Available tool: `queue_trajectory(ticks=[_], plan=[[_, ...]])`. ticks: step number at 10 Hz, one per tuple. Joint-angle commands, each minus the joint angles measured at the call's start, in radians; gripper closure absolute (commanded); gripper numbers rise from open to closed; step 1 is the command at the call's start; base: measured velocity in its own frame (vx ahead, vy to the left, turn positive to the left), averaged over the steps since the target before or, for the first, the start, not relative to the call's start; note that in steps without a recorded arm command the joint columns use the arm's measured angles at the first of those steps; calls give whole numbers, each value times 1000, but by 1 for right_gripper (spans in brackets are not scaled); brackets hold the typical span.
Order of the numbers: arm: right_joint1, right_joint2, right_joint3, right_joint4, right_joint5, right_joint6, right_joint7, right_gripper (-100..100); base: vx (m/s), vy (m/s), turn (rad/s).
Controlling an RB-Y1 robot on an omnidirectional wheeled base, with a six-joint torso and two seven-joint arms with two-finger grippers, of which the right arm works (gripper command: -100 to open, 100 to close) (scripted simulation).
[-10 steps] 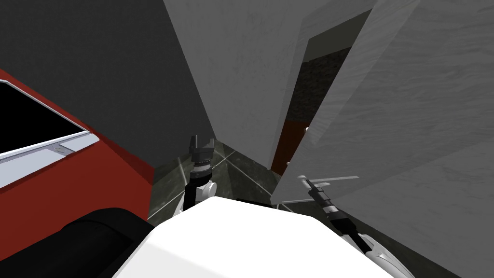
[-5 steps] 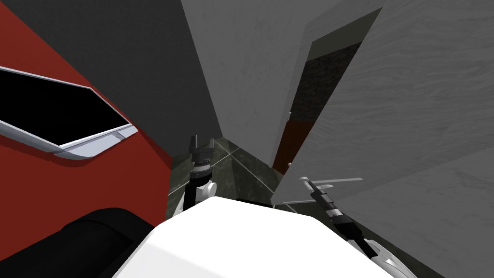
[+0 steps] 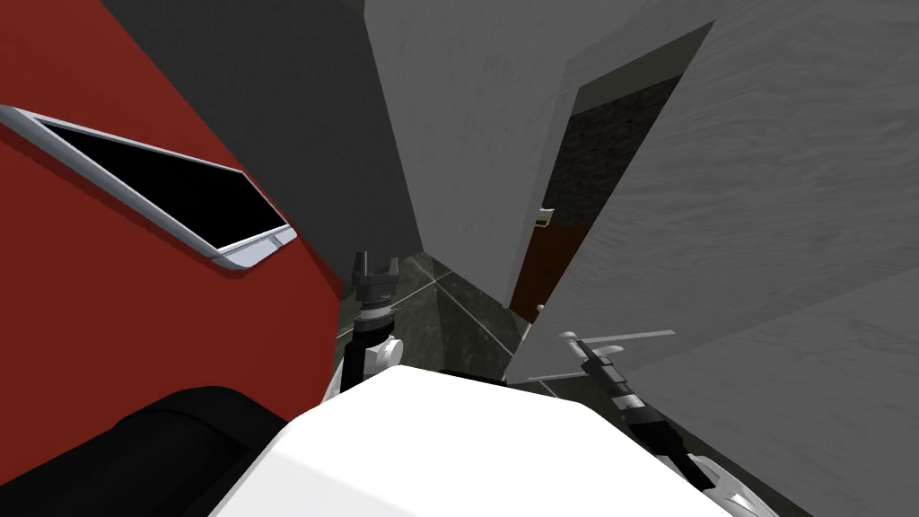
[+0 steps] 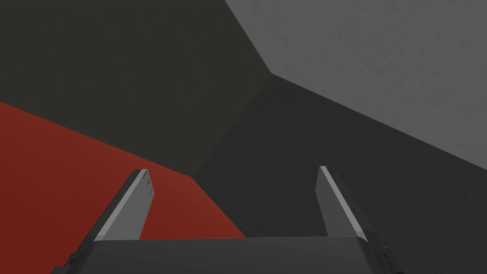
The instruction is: Pull the door open
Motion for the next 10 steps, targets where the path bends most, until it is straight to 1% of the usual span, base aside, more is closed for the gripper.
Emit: queue_trajectory(ticks=[1, 3, 8, 10], plan=[[0, 0, 0, 0, 0, 0, 0, 100, -66, -40, 19], [-1, 0, 3, 12, 0, -10, -1, 100, -135, -80, 159], [-4, -3, 7, 32, -3, -31, -1, 100, -212, -99, 181], [-5, -4, 9, 40, -4, -40, -2, 100, -205, -130, 181]])
